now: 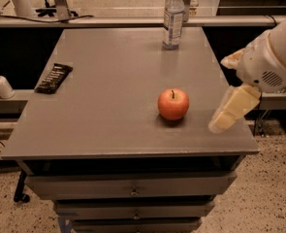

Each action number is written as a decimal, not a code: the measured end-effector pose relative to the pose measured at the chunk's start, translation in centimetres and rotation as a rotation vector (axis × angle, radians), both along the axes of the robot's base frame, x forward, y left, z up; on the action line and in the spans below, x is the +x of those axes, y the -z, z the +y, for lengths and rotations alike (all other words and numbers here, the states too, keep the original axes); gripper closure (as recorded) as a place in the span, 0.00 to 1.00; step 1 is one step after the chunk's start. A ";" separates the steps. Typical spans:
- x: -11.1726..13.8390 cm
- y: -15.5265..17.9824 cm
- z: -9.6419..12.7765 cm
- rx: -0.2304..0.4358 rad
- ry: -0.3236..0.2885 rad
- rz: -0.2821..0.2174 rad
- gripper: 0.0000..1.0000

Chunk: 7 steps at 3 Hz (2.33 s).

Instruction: Move apple near rxbar chocolate

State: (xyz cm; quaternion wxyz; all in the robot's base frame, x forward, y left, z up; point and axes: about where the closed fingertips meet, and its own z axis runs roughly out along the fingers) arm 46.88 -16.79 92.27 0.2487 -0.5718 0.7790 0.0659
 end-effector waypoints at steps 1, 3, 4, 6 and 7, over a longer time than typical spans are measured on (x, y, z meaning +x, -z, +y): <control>1.7 2.5 2.7 0.126 0.000 -0.010 0.00; 3.8 5.1 6.4 0.302 0.032 -0.010 0.00; 3.7 6.0 7.3 0.334 0.047 0.005 0.00; 3.6 7.5 7.5 0.351 0.065 0.022 0.17; 4.0 7.2 7.4 0.355 0.076 0.019 0.40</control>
Offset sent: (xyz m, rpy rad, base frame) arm 0.0478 0.0646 -0.0556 0.3311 -0.0200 -0.0348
